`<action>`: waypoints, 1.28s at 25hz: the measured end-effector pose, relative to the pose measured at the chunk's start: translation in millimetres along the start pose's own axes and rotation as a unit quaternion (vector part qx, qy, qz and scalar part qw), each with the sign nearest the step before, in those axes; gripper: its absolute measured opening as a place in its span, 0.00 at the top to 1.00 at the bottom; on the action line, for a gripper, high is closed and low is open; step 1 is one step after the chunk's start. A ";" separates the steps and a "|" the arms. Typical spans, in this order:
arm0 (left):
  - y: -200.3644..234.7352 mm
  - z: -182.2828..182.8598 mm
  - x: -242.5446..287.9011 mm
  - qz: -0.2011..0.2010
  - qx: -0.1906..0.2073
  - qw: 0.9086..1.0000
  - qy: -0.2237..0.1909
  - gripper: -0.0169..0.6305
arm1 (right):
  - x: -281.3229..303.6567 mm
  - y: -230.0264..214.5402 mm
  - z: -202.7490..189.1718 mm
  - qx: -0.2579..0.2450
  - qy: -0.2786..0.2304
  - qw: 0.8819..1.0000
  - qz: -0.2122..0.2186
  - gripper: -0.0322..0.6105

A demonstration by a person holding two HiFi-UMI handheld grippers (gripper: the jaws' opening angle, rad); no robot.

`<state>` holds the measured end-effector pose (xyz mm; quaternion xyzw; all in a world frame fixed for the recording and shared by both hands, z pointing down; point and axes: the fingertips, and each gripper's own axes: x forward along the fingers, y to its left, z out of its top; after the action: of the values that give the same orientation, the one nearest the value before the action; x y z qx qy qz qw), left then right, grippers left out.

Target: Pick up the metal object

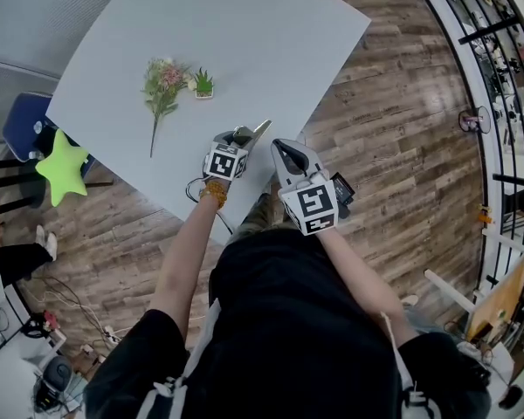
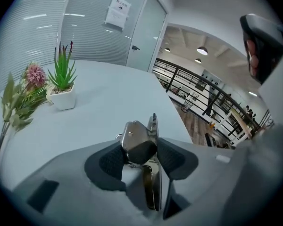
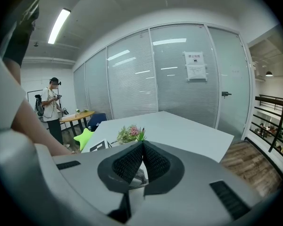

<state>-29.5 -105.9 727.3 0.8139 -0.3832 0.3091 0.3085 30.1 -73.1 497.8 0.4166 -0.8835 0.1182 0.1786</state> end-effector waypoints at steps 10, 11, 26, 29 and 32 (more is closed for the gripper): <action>-1.7 -1.4 -2.7 0.011 0.009 1.000 0.004 0.67 | -0.9 2.4 -3.4 0.001 0.001 1.000 0.001 0.95; -3.2 -1.7 -1.8 0.020 0.030 0.999 0.007 0.68 | -1.0 2.4 -4.0 0.001 0.002 1.000 0.001 0.95; -12.3 0.6 -5.2 0.033 0.058 0.997 -0.027 0.79 | 0.7 6.1 -2.6 0.001 0.003 1.000 0.007 0.95; -11.8 1.0 -4.1 0.031 0.053 0.998 -0.031 0.80 | 0.5 8.1 -2.6 -0.003 0.002 1.000 0.009 0.95; -11.6 0.0 -6.1 0.029 0.036 0.998 -0.034 0.81 | -0.1 9.8 -4.1 -0.004 0.005 1.000 0.012 0.95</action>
<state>-23.2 -97.3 719.7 0.8232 -0.4057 0.3037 0.2561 23.4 -65.4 501.0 0.4051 -0.8878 0.1191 0.1830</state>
